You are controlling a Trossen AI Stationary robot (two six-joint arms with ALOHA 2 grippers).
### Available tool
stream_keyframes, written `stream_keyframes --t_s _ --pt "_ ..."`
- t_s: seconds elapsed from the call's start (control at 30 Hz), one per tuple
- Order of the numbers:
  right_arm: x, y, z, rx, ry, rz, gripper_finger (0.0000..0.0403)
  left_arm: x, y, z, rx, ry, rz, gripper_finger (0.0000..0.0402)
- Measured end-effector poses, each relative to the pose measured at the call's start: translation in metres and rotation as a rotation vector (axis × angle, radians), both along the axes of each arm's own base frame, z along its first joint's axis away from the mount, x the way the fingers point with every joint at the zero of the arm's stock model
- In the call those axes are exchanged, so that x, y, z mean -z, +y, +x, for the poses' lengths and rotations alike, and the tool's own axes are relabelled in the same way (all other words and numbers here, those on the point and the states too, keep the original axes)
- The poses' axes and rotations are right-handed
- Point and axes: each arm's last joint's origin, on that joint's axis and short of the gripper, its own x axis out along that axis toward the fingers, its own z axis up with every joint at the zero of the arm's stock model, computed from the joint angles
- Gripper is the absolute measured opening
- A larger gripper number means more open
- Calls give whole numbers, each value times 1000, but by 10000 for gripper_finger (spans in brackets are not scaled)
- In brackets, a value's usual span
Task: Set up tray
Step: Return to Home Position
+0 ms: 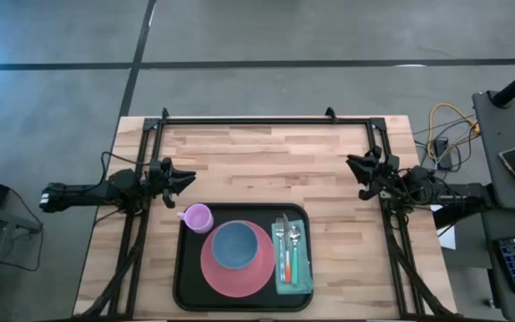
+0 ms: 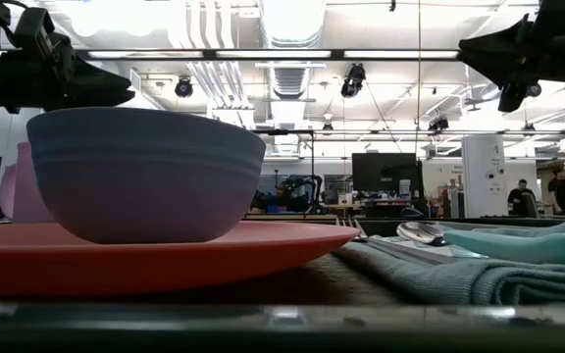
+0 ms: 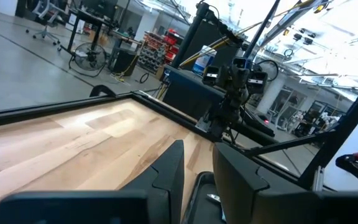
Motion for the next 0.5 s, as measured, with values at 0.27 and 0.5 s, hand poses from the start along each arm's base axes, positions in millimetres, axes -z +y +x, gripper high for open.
stream_keyframes --t_s 0.27,0.5 --pt "0 0 0 -1 1 -2 68 0 0 0 -3 0 0 66" --pt "0 0 0 -1 0 -1 77 0 0 0 -3 1 0 66"
